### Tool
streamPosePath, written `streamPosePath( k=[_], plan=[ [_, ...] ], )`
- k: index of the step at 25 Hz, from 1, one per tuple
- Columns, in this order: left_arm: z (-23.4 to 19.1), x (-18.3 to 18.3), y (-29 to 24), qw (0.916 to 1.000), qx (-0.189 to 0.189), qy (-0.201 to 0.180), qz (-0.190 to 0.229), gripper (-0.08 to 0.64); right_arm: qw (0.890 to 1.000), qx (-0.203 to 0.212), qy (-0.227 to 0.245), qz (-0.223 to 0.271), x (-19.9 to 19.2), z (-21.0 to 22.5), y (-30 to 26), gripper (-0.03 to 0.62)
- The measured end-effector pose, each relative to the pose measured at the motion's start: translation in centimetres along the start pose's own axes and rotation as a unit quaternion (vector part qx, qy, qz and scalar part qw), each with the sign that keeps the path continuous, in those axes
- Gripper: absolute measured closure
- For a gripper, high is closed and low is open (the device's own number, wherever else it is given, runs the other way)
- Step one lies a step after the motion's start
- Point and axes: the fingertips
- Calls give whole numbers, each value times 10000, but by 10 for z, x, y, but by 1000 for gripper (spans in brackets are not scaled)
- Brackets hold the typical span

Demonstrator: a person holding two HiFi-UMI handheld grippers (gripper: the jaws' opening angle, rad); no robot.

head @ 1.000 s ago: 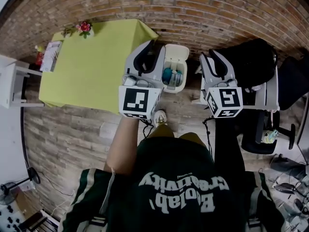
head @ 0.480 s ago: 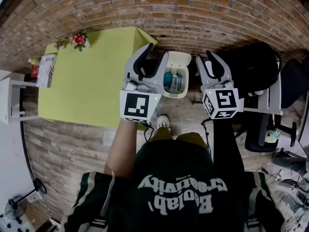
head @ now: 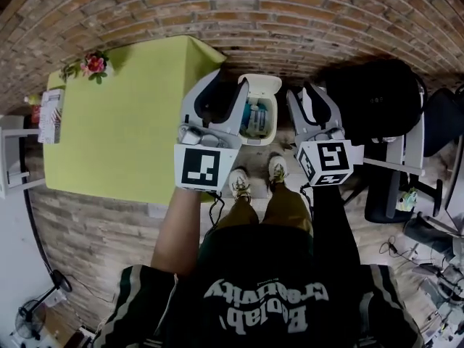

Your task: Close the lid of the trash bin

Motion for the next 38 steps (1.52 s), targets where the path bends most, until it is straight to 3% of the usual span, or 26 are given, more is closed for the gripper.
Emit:
streamPosePath(
  k=[8, 15, 26, 38],
  plan=[
    [-7, -16, -46, 9991, 257, 197, -259, 425, 9994, 282, -151, -131, -19, 26, -55, 459],
    [-22, -30, -85, 9954, 748, 384, -449, 430, 9962, 786, -263, -266, -23, 48, -108, 459],
    [-33, -66, -137, 9905, 1035, 486, -768, 462, 9893, 1334, -271, -523, -49, 70, -184, 459],
    [-32, -126, -164, 9856, 1173, 644, -1029, 462, 9796, 1630, -502, -1066, -119, 76, -243, 479]
  ],
)
Point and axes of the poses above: the fingertips, and each gripper's own axes: y backward along the fingers, z to its right, x out of its top, and after that the axes turned 15 degrees about -z, right-handed
